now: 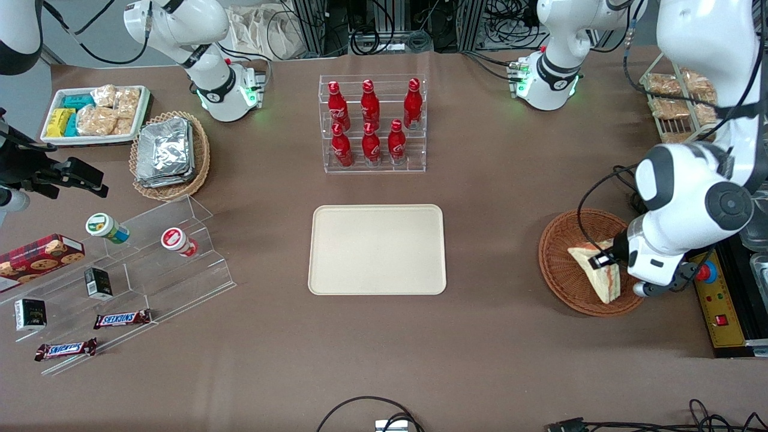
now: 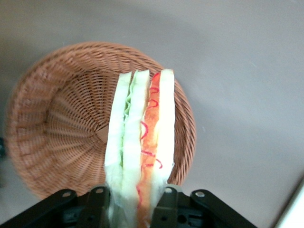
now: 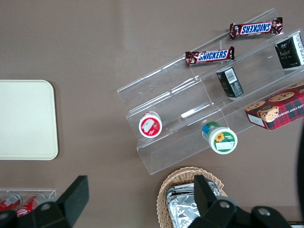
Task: Place sandwich from basket to tray
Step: 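Lift the sandwich and carry it with the left gripper over the tray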
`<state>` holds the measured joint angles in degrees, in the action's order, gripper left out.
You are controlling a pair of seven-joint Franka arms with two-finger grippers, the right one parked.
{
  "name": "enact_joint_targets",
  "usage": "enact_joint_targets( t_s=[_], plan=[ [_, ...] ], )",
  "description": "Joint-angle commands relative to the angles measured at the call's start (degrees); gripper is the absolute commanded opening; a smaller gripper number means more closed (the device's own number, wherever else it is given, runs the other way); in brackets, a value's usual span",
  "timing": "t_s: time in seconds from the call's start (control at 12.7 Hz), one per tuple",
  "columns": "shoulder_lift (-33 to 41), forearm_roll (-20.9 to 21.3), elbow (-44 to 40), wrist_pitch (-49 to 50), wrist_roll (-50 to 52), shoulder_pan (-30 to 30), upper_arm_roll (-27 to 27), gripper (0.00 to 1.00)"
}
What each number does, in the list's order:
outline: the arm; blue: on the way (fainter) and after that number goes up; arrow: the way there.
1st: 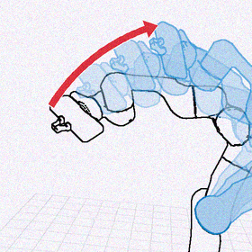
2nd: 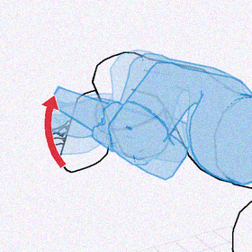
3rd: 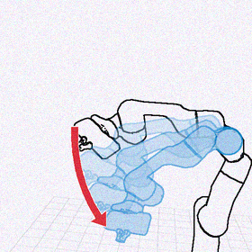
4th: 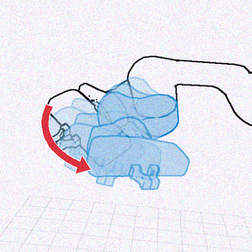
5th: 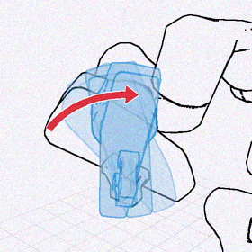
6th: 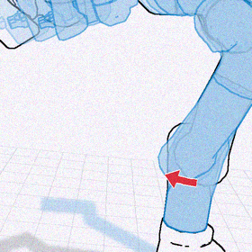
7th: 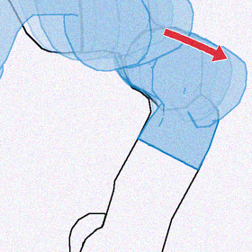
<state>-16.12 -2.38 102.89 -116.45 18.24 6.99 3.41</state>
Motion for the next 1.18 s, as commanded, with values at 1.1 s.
enact_joint_targets(
  t_s=[1.1],
  plan=[
    [-24.4, 11.2, -29.8, 9.7, 16.0, 21.3, -14.2, 0.0]
  ],
)
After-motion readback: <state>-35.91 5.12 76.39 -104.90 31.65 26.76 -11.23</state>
